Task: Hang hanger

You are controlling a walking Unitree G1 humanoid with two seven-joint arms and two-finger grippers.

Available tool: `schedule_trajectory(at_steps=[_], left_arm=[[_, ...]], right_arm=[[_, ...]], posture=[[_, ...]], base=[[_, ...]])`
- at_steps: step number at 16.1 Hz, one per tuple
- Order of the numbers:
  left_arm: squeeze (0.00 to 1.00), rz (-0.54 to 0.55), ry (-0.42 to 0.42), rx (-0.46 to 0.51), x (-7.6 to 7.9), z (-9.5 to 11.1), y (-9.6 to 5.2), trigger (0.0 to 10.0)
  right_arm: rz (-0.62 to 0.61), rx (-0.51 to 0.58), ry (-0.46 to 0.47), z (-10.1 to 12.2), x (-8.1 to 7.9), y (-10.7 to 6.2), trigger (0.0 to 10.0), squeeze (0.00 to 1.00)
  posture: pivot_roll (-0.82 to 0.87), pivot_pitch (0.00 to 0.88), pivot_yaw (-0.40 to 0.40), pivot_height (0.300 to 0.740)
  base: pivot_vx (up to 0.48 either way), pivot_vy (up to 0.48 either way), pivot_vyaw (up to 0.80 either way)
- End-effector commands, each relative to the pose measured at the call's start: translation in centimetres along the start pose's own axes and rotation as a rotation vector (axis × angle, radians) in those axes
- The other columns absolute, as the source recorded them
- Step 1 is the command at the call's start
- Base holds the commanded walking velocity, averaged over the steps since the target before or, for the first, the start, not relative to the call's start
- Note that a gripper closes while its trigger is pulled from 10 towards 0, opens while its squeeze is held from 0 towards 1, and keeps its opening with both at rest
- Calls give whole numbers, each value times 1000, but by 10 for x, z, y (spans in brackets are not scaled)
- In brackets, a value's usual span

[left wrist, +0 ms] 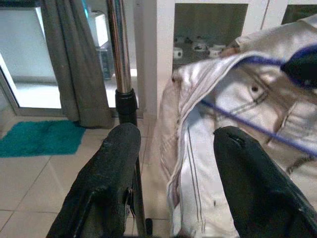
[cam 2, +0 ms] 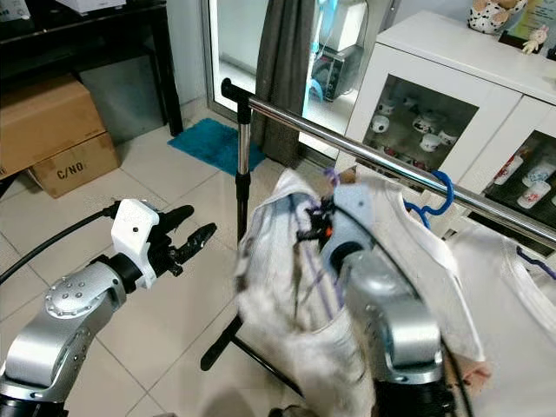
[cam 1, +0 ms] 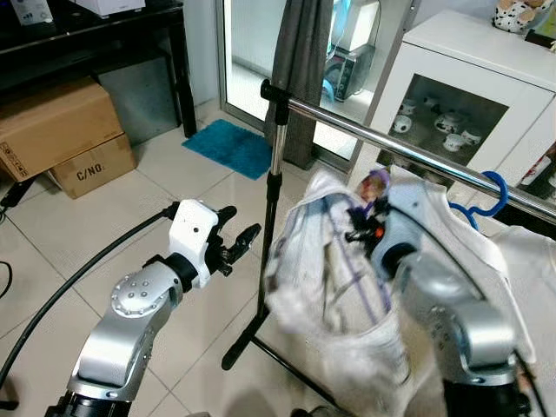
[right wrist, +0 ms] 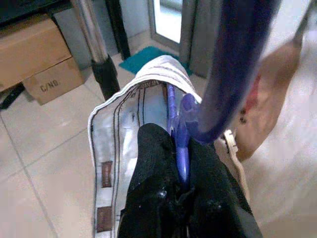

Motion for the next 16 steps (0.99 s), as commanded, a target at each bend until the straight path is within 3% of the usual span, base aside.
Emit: schedule_trajectory(at_steps=[1, 6, 12, 16], left_arm=[[0, 19, 0, 16, 0, 3, -3, 10000], [0, 32, -36, 10, 4, -1, -6, 10000], [0, 37, -36, 11, 3, -1, -6, 10000], [0, 36, -34, 10, 3, -1, -5, 10000]], right_arm=[[-35, 41, 28, 3, 9, -3, 0, 0], [-47, 28, 38, -7, 10, -5, 0, 0], [-1, 61, 11, -3, 5, -6, 0, 0], [8, 66, 0, -2, 5, -6, 0, 0]], posture=[[-21, 23, -81, 740], [-22, 26, -72, 740], [-25, 25, -68, 740], [-26, 24, -69, 740]], base=[[0, 0, 0], [0, 0, 0], [0, 0, 0], [-284, 0, 0]])
Point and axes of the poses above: a point about 5 cm out from each wrist's last joint towards the gripper, its own y axis pointing out of the wrist towards the gripper, its own z axis along the axis of the wrist's last joint, x = y × z, the point moved 3 cm from there along y, pointing out of the wrist towards the gripper, and after that the axes turned 10 degrees about y, right-handed, at the moved point
